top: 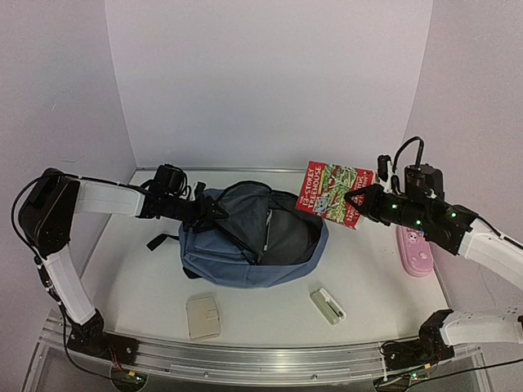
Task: Pack the student bag
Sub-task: Place the book in the student bag.
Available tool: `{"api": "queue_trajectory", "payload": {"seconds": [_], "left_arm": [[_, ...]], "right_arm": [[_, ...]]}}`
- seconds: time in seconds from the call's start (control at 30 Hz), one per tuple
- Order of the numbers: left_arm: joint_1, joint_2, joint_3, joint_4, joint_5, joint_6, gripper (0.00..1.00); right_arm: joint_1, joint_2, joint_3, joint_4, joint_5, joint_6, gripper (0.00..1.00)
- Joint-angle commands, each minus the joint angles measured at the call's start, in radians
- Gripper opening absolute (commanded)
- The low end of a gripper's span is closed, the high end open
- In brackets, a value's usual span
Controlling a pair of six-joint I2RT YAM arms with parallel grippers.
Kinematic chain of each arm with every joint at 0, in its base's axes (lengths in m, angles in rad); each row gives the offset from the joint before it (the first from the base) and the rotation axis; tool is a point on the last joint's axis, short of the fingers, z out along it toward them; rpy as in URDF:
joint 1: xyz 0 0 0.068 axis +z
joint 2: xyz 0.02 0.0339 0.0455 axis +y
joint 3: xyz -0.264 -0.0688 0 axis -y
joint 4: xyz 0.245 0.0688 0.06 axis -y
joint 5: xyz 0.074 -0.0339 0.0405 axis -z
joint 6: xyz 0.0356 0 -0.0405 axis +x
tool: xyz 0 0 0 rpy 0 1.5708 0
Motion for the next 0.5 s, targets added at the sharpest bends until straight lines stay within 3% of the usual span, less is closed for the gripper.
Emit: {"api": "queue_trajectory", "payload": {"seconds": [0.0,0.13,0.2,0.27,0.47], "left_arm": [[0.000,0.019,0.068,0.007,-0.007,0.031,0.47],[0.000,0.049,0.094,0.007,-0.012,0.055,0.29],[0.001,0.051,0.092,0.007,-0.028,0.068,0.11],[0.001,0.033,0.082,0.007,-0.040,0.085,0.01],[0.001,-0.093,0.106,-0.128,-0.058,0.215,0.00]], "right_arm": [[-0.005,-0.027,0.012,0.082,-0.050,0.005,0.00],[-0.005,-0.023,0.010,0.084,-0.066,0.016,0.00],[-0.005,-0.024,0.011,0.084,-0.069,0.023,0.00],[-0.007,-0.026,0.011,0.084,-0.074,0.028,0.00],[-0.019,0.030,0.015,0.083,-0.119,0.056,0.00]]}}
